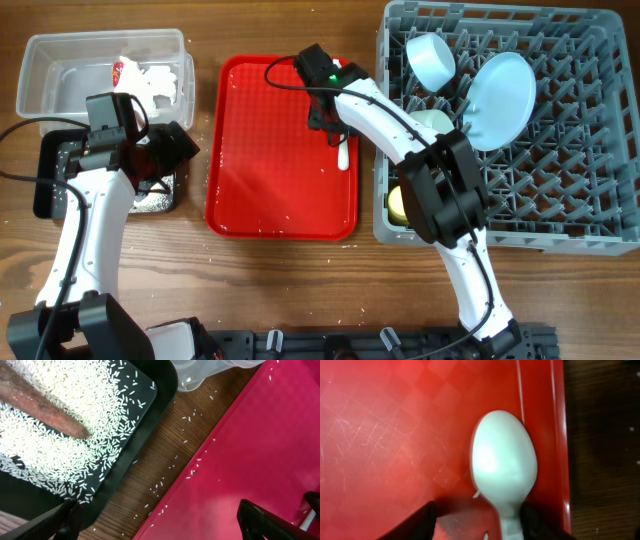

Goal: Sort waste into correct bins and load items into the dishwasher rack
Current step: 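Reach the right gripper to the white spoon and grasp it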

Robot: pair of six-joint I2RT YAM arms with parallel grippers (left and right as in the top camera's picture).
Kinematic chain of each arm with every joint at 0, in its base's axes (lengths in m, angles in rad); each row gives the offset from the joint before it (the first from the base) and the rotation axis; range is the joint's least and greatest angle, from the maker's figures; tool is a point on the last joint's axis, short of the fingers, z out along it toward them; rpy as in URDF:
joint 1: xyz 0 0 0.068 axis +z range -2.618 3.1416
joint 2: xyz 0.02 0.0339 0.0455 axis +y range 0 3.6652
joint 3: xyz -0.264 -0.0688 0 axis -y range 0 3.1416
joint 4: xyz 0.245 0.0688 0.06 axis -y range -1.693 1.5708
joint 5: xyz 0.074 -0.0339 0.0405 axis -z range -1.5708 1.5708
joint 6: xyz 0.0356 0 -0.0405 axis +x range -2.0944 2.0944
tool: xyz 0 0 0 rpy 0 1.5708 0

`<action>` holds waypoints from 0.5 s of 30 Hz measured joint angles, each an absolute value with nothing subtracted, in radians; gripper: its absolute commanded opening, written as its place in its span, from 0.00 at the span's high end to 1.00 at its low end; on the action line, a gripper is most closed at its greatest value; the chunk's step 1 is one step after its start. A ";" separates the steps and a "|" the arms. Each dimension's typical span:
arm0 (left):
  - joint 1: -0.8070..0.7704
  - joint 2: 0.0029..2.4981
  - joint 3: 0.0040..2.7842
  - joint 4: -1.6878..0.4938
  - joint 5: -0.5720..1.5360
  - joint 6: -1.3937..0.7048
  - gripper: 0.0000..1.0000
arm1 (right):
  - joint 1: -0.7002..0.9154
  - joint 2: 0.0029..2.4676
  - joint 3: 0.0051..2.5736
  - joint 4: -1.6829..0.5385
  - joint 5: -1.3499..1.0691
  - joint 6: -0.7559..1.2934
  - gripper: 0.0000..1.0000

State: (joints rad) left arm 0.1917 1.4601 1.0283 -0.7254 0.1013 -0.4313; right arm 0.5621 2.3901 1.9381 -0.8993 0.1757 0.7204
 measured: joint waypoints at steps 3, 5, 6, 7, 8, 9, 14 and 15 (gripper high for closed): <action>0.192 1.460 1.028 -0.725 0.101 -0.431 0.00 | 0.561 2.390 1.939 -0.895 0.159 0.714 0.89; 0.192 1.460 1.028 -0.725 0.101 -0.431 0.00 | 0.561 2.390 1.940 -0.890 0.138 0.709 0.95; 0.192 1.460 1.028 -0.725 0.101 -0.431 0.00 | 0.561 2.390 1.940 -0.886 0.127 0.702 0.96; 0.192 1.460 1.028 -0.725 0.101 -0.431 0.00 | 0.561 2.390 1.941 -0.883 0.120 0.696 0.95; 0.192 1.460 1.028 -0.725 0.101 -0.431 0.00 | 0.561 2.390 1.943 -0.881 0.112 0.692 0.96; 0.192 1.460 1.028 -0.725 0.101 -0.431 0.00 | 0.561 2.389 1.954 -0.877 0.104 0.686 0.96; 0.192 1.460 1.028 -0.725 0.101 -0.431 0.00 | 0.562 2.400 1.956 -0.867 0.063 0.649 0.96; 0.192 1.460 1.028 -0.725 0.101 -0.431 0.00 | 0.561 2.400 1.956 -0.867 0.058 0.645 0.96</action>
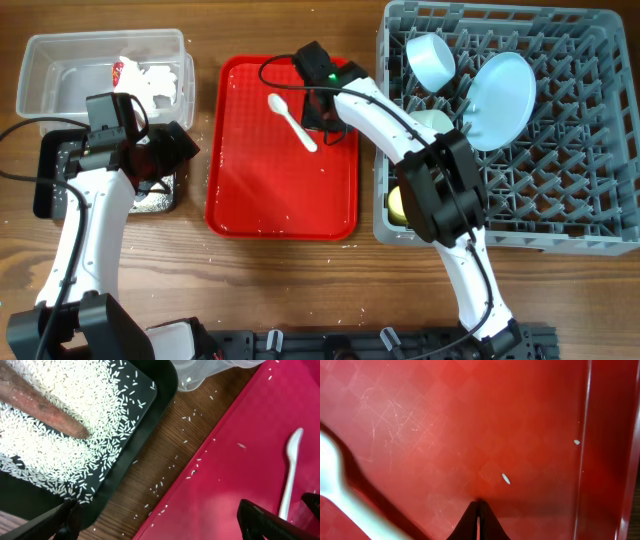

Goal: Sort waste into correct bins and load items into the dishwasher rack
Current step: 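Reach the right gripper to the white spoon and grasp it, then carry the white spoon into the rack and release it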

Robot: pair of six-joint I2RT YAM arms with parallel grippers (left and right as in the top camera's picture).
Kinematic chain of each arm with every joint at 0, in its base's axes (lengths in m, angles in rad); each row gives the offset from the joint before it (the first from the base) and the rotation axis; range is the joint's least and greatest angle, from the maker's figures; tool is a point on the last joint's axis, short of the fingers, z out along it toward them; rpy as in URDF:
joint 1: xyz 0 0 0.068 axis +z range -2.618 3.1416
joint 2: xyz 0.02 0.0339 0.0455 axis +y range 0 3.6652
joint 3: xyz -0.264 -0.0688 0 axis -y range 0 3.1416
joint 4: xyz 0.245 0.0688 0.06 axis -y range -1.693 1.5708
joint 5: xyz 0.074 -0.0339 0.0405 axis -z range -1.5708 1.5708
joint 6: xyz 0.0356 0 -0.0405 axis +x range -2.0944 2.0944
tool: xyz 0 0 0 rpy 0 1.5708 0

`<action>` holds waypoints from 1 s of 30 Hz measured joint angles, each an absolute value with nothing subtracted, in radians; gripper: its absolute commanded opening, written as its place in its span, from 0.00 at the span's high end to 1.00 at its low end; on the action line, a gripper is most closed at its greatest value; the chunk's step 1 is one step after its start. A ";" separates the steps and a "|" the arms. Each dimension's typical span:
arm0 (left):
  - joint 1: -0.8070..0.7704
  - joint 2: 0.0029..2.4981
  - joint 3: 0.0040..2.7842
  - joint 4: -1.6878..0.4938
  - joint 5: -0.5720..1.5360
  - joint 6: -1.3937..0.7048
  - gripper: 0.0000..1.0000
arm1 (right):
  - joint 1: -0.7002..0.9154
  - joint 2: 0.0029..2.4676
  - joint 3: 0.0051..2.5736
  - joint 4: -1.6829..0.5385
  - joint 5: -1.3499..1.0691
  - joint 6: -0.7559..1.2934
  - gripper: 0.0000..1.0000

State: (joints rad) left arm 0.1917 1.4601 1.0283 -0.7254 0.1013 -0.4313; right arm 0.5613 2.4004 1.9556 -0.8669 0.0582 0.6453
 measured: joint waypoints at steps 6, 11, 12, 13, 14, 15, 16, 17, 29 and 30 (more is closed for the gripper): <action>0.192 1.460 1.028 -0.725 0.101 -0.431 0.00 | 0.561 2.402 1.965 -0.859 0.024 0.566 0.67; 0.192 1.460 1.028 -0.725 0.101 -0.431 0.00 | 0.561 2.403 1.985 -0.735 -0.025 0.395 0.28; 0.192 1.460 1.028 -0.725 0.101 -0.431 0.00 | 0.561 2.403 1.989 -0.717 -0.029 0.355 0.28; 0.192 1.460 1.028 -0.725 0.101 -0.431 0.00 | 0.561 2.403 1.996 -0.670 -0.051 0.323 0.28; 0.192 1.460 1.028 -0.725 0.101 -0.431 0.00 | 0.561 2.403 1.998 -0.642 -0.067 0.293 0.28; 0.192 1.460 1.028 -0.725 0.101 -0.431 0.00 | 0.561 2.403 1.998 -0.619 -0.083 0.268 0.32; 0.192 1.460 1.028 -0.725 0.101 -0.431 0.00 | 0.561 2.404 1.998 -0.598 -0.098 0.253 0.37; 0.192 1.460 1.028 -0.725 0.101 -0.431 0.00 | 0.561 2.404 1.998 -0.586 -0.109 0.240 0.38; 0.192 1.460 1.028 -0.725 0.101 -0.431 0.00 | 0.567 2.467 2.004 -0.587 -0.252 0.098 0.48; 0.192 1.460 1.028 -0.725 0.101 -0.431 0.00 | 0.567 2.469 2.006 -0.588 -0.270 0.093 0.51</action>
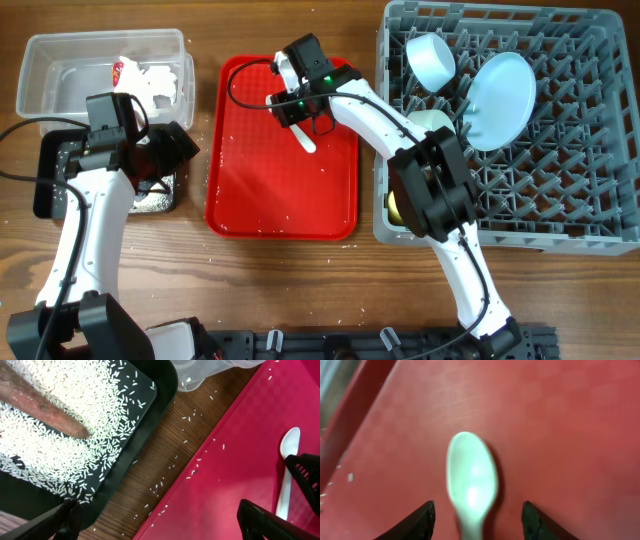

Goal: Sort waste into correct bins and load items into the dishwasher rack
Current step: 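Carry the white spoon into the rack and release it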

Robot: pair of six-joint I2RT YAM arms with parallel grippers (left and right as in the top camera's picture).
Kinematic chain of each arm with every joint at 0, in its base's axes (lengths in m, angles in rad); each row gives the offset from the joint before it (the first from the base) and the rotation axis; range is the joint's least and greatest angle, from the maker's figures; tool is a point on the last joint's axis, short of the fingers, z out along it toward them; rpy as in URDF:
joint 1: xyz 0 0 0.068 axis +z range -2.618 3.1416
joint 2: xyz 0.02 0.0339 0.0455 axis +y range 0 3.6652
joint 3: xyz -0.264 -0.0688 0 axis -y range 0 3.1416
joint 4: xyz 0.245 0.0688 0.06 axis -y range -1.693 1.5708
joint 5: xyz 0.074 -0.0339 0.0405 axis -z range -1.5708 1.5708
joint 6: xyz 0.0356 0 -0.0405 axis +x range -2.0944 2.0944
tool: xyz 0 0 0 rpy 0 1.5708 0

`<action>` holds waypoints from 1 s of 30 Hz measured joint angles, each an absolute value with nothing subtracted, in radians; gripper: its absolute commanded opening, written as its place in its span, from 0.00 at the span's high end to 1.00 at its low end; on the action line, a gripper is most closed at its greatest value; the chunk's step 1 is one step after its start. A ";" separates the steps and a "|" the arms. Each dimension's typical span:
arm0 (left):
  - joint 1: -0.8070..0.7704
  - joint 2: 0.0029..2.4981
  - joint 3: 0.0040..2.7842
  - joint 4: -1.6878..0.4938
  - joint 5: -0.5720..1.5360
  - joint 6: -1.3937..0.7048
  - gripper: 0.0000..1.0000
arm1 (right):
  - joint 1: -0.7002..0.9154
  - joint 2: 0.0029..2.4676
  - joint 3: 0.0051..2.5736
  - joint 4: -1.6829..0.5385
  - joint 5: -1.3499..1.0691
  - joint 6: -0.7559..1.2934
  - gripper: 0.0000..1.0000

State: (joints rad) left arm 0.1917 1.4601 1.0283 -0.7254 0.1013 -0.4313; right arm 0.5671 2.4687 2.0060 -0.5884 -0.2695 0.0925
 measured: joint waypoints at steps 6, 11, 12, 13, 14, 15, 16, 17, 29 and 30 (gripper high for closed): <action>0.192 1.460 1.028 -0.725 0.101 -0.431 0.00 | 0.567 2.470 2.009 -0.666 -0.364 0.112 0.65; 0.192 1.460 1.028 -0.725 0.101 -0.431 0.00 | 0.569 2.470 2.013 -0.714 -0.386 0.183 0.80; 0.192 1.460 1.028 -0.726 0.101 -0.431 0.00 | 0.571 2.471 2.013 -0.716 -0.385 0.208 0.80; 0.192 1.460 1.028 -0.725 0.101 -0.431 0.00 | 0.573 2.471 2.013 -0.714 -0.384 0.230 0.80; 0.192 1.460 1.028 -0.725 0.101 -0.431 0.00 | 0.574 2.471 2.011 -0.710 -0.385 0.245 0.80; 0.192 1.460 1.028 -0.725 0.101 -0.431 0.00 | 0.575 2.471 2.007 -0.704 -0.385 0.254 0.80; 0.192 1.460 1.028 -0.725 0.101 -0.431 0.00 | 0.576 2.471 2.005 -0.701 -0.385 0.260 0.80; 0.192 1.460 1.028 -0.725 0.101 -0.431 0.00 | 0.577 2.471 2.003 -0.698 -0.385 0.265 0.80; 0.192 1.460 1.028 -0.725 0.101 -0.431 0.00 | 0.603 2.468 2.000 -0.719 -0.397 0.303 0.96; 0.192 1.460 1.028 -0.725 0.101 -0.431 0.00 | 0.603 2.466 2.004 -0.742 -0.397 0.305 0.96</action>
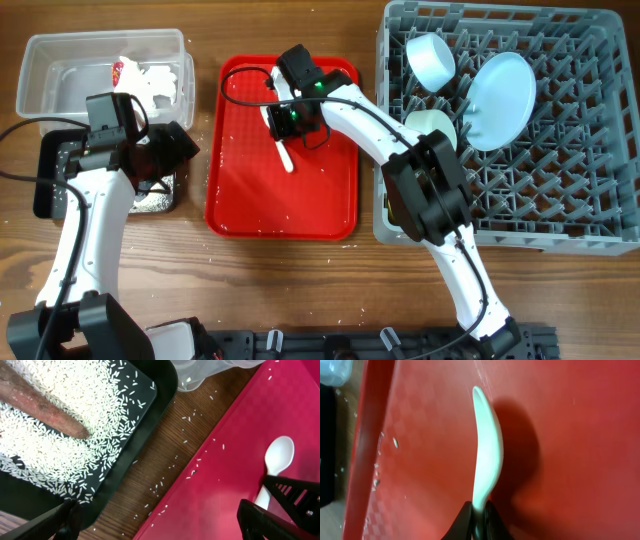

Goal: Sort waste into correct bins and load items into the dishwasher rack
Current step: 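Carry the white spoon into the rack and release it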

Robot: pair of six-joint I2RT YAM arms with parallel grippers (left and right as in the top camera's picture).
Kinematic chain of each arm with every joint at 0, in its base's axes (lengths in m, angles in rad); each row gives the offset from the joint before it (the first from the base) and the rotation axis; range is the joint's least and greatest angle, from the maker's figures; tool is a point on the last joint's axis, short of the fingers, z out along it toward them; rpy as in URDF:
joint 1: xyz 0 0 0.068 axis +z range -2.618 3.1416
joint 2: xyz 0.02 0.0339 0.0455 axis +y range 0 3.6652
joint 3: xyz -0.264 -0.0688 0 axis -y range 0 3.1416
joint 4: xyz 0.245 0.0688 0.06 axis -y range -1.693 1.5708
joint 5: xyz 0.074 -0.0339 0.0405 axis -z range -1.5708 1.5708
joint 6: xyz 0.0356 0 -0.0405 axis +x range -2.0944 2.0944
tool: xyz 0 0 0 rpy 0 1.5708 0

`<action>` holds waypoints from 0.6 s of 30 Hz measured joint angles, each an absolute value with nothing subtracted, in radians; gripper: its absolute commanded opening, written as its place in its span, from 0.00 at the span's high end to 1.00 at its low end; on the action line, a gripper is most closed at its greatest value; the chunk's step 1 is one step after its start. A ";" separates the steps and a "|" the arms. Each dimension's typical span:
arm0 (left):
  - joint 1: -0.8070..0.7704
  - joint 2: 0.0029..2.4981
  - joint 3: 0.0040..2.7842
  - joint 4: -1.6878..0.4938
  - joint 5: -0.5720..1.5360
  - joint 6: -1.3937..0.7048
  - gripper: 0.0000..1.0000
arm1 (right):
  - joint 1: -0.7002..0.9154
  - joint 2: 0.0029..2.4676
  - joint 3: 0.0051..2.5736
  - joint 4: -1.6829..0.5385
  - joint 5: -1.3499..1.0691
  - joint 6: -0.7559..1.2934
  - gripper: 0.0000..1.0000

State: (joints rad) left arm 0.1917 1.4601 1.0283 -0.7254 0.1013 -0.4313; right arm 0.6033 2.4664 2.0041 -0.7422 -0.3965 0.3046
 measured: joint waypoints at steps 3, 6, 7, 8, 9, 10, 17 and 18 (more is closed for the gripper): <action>0.192 1.460 1.028 -0.725 0.101 -0.431 0.00 | 0.603 2.442 2.005 -0.836 -0.371 0.310 0.96; 0.192 1.460 1.028 -0.725 0.101 -0.431 0.00 | 0.596 2.384 1.992 -0.928 -0.314 0.314 0.96; 0.192 1.460 1.028 -0.725 0.101 -0.431 0.00 | 0.589 2.343 1.983 -0.957 -0.299 0.314 0.96; 0.192 1.460 1.028 -0.726 0.102 -0.431 0.00 | 0.579 2.290 1.979 -0.987 -0.276 0.314 0.96; 0.192 1.460 1.028 -0.725 0.101 -0.431 0.00 | 0.564 2.226 1.978 -1.014 -0.257 0.314 0.96; 0.192 1.460 1.028 -0.726 0.101 -0.431 0.00 | 0.543 2.148 1.978 -1.044 -0.229 0.314 0.96; 0.192 1.460 1.028 -0.725 0.101 -0.431 0.00 | 0.316 1.721 1.993 -1.319 -0.042 0.462 0.96; 0.192 1.460 1.028 -0.725 0.101 -0.431 0.00 | 0.283 1.696 1.993 -1.375 -0.016 0.516 0.96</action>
